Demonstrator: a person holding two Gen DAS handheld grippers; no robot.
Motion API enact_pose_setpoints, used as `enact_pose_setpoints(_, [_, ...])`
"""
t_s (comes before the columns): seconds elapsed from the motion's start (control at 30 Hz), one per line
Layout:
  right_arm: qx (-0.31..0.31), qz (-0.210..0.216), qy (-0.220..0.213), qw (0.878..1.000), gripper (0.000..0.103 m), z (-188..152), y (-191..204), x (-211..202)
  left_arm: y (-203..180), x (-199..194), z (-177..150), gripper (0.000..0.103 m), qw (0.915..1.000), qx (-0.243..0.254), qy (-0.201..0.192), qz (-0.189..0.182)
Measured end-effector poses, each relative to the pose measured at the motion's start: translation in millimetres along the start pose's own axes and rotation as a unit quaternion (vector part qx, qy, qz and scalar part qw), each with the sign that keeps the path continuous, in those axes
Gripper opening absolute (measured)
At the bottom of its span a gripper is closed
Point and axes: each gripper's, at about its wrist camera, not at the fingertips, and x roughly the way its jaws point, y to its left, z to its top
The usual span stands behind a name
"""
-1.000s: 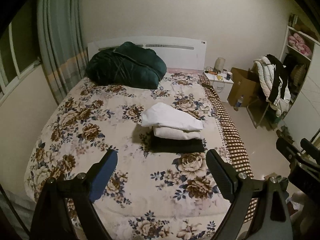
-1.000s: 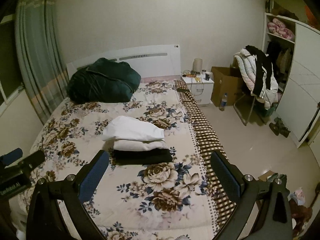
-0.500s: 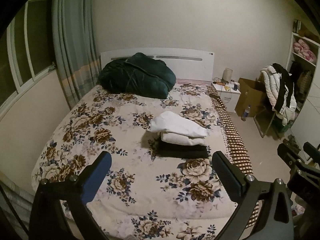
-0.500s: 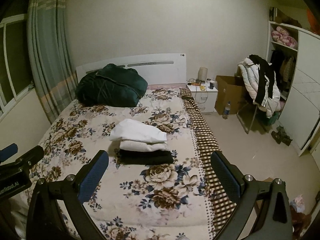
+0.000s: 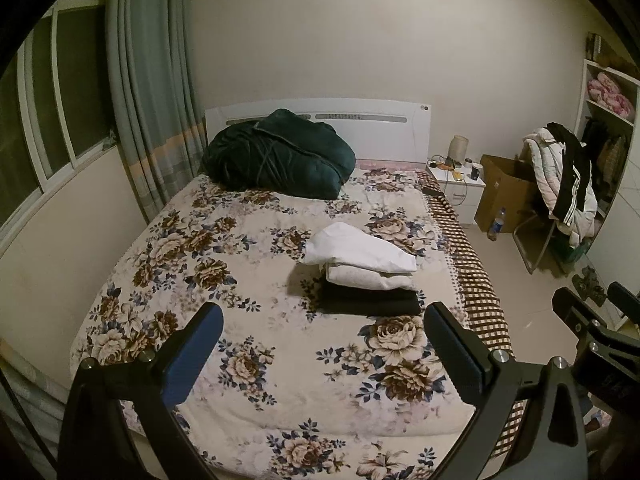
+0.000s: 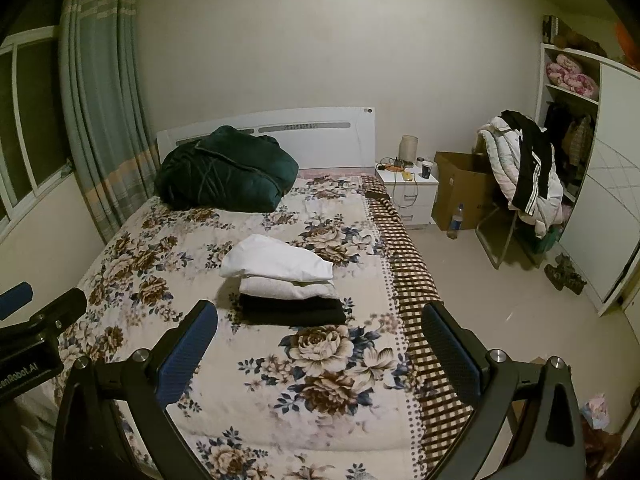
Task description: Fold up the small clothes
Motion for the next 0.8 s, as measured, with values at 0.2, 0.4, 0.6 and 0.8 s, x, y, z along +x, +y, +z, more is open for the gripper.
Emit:
enact_pose_setpoints(0.2, [0.003,0.001,0.0,1.0,0.103,-4.3,-0.6,-0.5,-1.6,-0.6,-0.8,0.103,1.0,0.001,-0.001,0.003])
enact_pose_setpoints(0.4, [0.002,0.0,-0.001,1.0,0.103,-6.8,-0.5,-2.2,-1.8,-2.0,-0.7,0.103,1.0,0.001,0.0,0.003])
enact_pose_setpoints(0.6, [0.002,0.0,-0.001,1.0,0.103,-6.9,2.2,-2.2,-1.2,-3.7,-1.1,0.103,1.0,0.001,-0.003,0.002])
enact_pose_setpoints(0.8, [0.002,0.0,-0.002,1.0,0.103,-5.7,3.7,-0.8,5.8,-8.4,0.8,0.103,0.9999,0.001,-0.01,0.002])
